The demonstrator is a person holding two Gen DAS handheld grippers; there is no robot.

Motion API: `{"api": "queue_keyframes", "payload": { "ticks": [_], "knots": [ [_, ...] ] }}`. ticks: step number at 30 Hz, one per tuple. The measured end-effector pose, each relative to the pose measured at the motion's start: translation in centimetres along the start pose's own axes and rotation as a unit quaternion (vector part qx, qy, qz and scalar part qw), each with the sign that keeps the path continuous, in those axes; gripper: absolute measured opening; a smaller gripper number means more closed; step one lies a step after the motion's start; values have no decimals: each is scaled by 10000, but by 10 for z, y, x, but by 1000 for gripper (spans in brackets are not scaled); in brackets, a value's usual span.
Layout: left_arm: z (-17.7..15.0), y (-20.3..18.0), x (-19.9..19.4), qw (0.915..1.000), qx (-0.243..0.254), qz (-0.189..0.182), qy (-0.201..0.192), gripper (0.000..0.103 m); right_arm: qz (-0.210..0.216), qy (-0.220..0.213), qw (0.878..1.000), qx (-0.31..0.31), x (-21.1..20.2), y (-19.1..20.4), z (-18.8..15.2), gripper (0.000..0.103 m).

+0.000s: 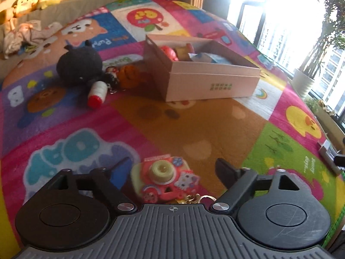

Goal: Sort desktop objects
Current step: 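Hold the charger in the right tool while the left tool grasps the pink Hello Kitty toy, then carry the charger and Hello Kitty toy over the box and open both tools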

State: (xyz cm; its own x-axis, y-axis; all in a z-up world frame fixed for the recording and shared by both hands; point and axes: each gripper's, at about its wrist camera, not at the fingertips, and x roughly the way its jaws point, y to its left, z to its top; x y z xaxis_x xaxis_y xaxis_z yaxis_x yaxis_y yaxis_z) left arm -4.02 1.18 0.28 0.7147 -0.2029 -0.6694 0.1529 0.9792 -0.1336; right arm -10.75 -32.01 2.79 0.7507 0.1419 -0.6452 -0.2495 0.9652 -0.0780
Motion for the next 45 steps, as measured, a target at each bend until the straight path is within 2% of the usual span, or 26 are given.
{"api": "queue_keyframes", "payload": {
  "ticks": [4, 6, 8, 9, 14, 16, 17, 18, 19, 22, 25, 29, 33, 34, 37, 39, 42, 45],
  "knots": [
    [-1, -2, -3, 10000, 36, -27, 10, 94, -434, 280, 9975, 491, 20, -19, -11, 88],
    [-2, -2, -7, 10000, 53, -37, 4, 95, -507, 441, 9941, 850, 30, -31, -14, 77],
    [-2, -2, -9, 9999, 100, -3, 5, 96, -398, 563, 9925, 1005, 35, -35, -14, 55],
    [-2, -2, -8, 9999, 136, 32, 13, 96, -382, 553, 9935, 921, 35, -32, -12, 49],
    [-1, -7, 1, 9992, 277, 267, 67, 95, 251, 648, 9967, 431, 39, 0, -3, 48],
    [1, -9, 3, 9988, 372, 328, 50, 88, 593, 659, 9956, 289, 40, 16, 3, 48],
    [1, -10, 3, 9985, 429, 335, 42, 76, 779, 661, 9945, 219, 40, 24, 6, 48],
    [2, -12, 2, 9981, 511, 344, 32, 69, 928, 649, 9935, 140, 39, 31, 11, 48],
    [2, -12, 0, 9979, 556, 323, 20, 69, 1041, 608, 9927, 54, 38, 36, 15, 48],
    [9, -16, -11, 9982, 564, 153, -155, 69, 1109, 251, 9934, -168, 26, 45, 36, 48],
    [37, -21, -35, 9952, 651, -77, -727, 69, 1012, -404, 9939, -146, 6, 41, 68, 48],
    [97, -31, -65, 9784, 886, -156, -1863, 69, 812, -1385, 9868, -195, -21, 33, 120, 48],
    [137, -41, -53, 9657, 1034, -142, -2377, 69, 762, -2021, 9758, -336, -23, 32, 163, 48],
    [143, -43, -45, 9653, 1047, -131, -2388, 69, 735, -2092, 9745, -356, -18, 33, 173, 48],
    [157, -38, -12, 9734, 776, -260, -2140, 69, 853, -2036, 9750, -262, 7, 36, 198, 48],
    [158, -28, 9, 9806, 515, -363, -1857, 78, 918, -1936, 9765, -248, 28, 42, 214, 48],
    [142, -10, 23, 9871, 237, -389, -1538, 86, 1013, -1768, 9789, -153, 65, 53, 234, 48],
    [114, 9, 20, 9904, 162, -252, -1349, 93, 1065, -1597, 9814, -19, 101, 60, 244, 51]
  ]
}}
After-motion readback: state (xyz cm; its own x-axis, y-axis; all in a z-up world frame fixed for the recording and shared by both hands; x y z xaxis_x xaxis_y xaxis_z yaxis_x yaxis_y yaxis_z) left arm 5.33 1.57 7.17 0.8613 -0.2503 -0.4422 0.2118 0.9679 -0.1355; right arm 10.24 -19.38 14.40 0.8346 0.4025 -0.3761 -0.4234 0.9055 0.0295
